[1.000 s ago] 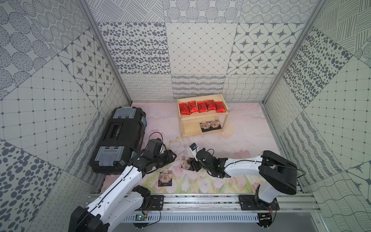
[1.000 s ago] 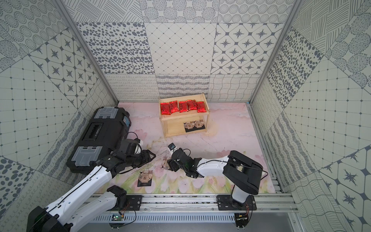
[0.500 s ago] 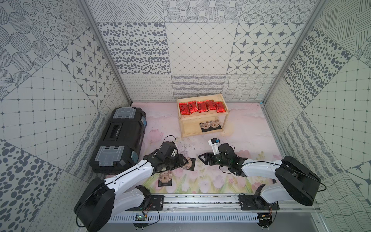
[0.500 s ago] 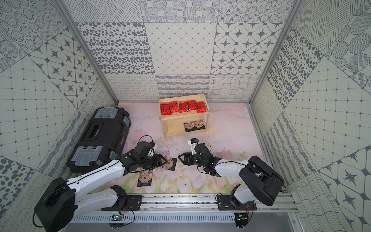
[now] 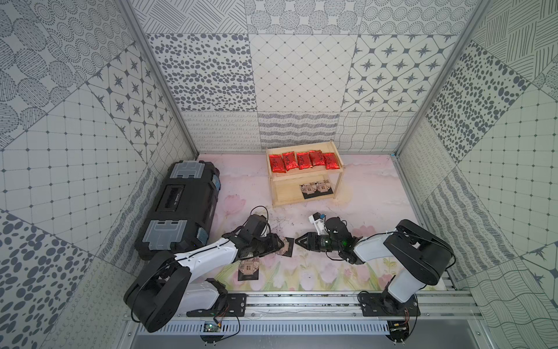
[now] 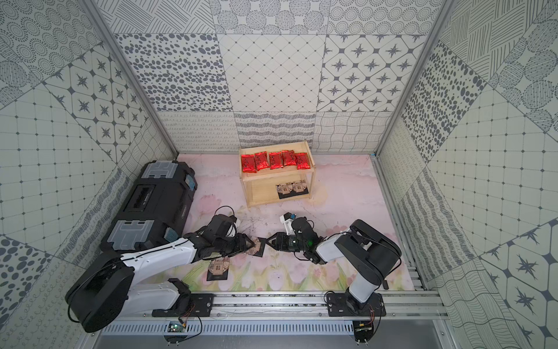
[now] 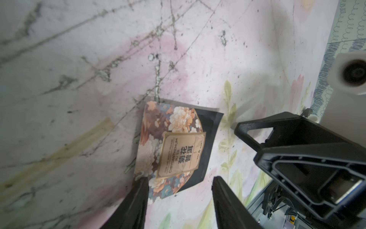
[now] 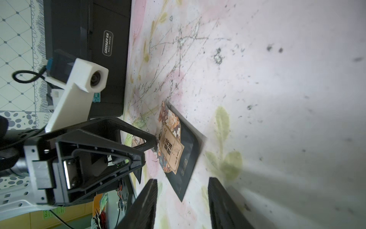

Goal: Place the tea bags on the shelf by color
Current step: Pick up the tea bag from the center of the board.

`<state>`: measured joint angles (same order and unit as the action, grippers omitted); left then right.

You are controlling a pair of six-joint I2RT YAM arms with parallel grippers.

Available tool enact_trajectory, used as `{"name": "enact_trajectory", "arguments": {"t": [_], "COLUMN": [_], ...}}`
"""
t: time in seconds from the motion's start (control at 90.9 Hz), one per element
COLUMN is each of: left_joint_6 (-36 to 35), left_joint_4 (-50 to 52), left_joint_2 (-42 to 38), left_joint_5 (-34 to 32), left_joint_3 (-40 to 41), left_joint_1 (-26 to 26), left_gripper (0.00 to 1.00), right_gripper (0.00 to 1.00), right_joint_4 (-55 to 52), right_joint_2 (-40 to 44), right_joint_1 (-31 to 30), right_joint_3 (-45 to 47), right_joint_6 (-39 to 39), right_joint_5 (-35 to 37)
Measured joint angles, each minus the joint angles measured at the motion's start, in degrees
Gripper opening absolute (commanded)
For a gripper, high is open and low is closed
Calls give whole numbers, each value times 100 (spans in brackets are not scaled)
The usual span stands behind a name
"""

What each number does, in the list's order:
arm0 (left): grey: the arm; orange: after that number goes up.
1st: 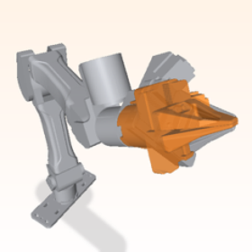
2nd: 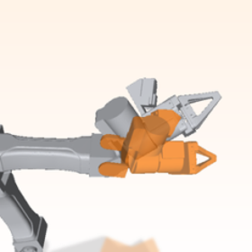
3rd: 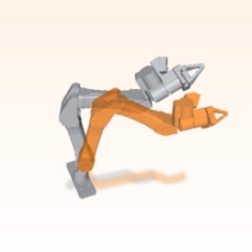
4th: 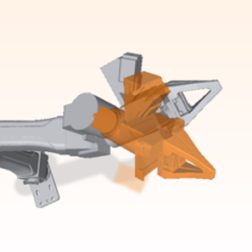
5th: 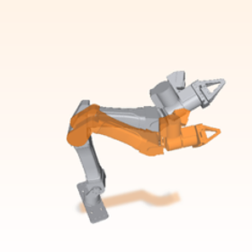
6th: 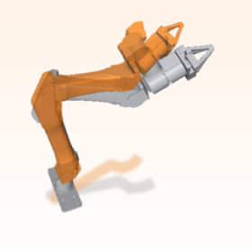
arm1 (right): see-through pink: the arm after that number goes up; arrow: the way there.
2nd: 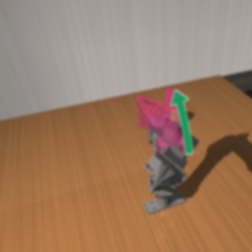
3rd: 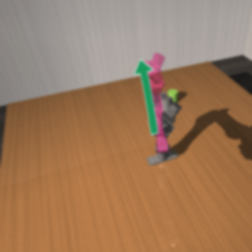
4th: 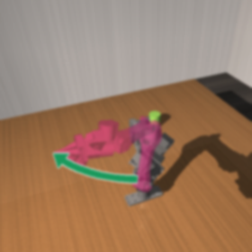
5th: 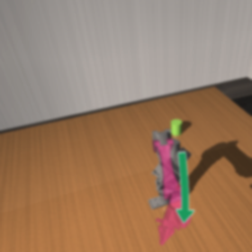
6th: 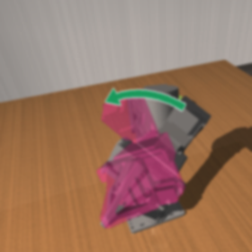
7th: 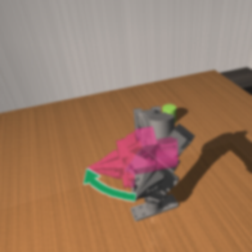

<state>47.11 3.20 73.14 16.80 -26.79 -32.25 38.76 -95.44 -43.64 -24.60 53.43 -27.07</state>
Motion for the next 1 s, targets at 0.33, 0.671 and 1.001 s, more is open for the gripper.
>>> {"name": "enact_trajectory", "arguments": {"t": [0.33, 0.671, 1.001], "left_joint_6": [4, 24, 44], "left_joint_4": [-678, -940, -1012], "left_joint_2": [24, -142, -197], "left_joint_5": [9, -24, -55], "left_joint_3": [286, 509, 584], "left_joint_1": [0, 0, 0], "left_gripper": [55, 55, 54], "right_gripper": [43, 31, 20], "right_joint_4": [448, 1419, 1932], "right_joint_2": [-452, -1259, -1545], "right_joint_1": [2, 2, -63], "right_joint_3": [-26, -271, -275], "right_joint_6": [302, 774, 1239], "right_joint_5": [-291, -664, -763]}}
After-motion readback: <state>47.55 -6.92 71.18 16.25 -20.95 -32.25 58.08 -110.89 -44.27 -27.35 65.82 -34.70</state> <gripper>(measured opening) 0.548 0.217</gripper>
